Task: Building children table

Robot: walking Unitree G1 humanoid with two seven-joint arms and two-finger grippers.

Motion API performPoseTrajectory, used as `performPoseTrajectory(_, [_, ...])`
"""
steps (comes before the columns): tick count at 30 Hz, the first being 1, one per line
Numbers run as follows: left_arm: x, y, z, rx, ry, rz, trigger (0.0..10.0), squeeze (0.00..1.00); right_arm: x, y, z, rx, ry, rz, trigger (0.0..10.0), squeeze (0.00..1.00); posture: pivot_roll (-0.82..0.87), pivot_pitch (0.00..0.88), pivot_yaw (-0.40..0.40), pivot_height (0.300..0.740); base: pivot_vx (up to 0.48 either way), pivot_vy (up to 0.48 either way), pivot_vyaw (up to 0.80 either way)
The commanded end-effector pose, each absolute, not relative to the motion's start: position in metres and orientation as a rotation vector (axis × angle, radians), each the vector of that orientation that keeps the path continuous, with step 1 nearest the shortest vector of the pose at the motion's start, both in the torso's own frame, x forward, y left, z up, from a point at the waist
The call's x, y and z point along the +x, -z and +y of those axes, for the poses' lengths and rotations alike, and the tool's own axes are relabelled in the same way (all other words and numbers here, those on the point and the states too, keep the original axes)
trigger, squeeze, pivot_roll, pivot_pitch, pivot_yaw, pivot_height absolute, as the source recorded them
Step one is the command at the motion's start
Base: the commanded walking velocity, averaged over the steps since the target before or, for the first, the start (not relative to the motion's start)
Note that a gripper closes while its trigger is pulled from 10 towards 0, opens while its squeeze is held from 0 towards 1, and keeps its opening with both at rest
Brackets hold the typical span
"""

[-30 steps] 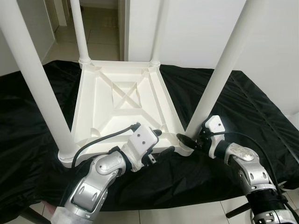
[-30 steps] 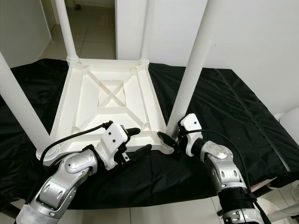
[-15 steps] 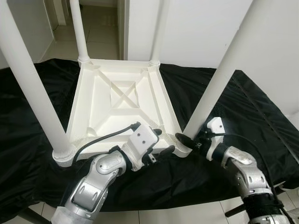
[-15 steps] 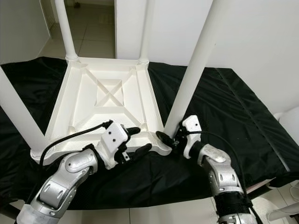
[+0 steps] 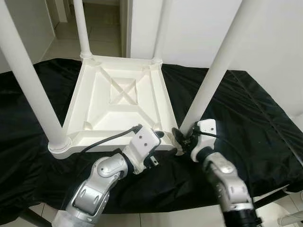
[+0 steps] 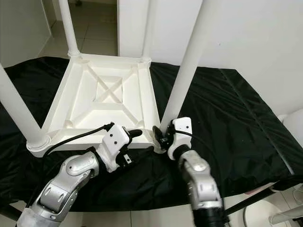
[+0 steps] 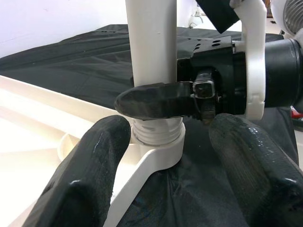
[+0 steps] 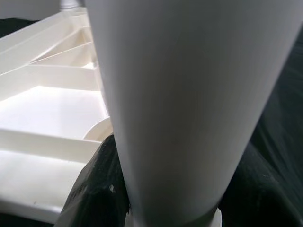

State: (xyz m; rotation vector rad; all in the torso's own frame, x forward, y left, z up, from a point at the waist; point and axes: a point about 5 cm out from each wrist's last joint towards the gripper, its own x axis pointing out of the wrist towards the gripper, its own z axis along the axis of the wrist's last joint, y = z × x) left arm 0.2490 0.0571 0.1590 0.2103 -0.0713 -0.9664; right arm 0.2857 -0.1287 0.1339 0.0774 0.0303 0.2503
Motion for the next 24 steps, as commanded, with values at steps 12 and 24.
performPoseTrajectory(12, [0.252, -0.16, 0.056, 0.201, 0.924, -0.076, 10.0, 0.0, 0.276, -0.134, -0.118, 0.073, 0.092, 0.053, 10.0, 0.0, -0.01, 0.044, -0.094, 0.74, 0.0, 0.0, 0.0])
performPoseTrajectory(24, [0.26, -0.165, 0.052, 0.212, 0.924, -0.11, 10.0, 0.0, 0.277, -0.141, -0.125, 0.051, 0.084, 0.041, 10.0, 1.0, -0.01, 0.036, -0.106, 0.74, 0.0, 0.0, 0.0])
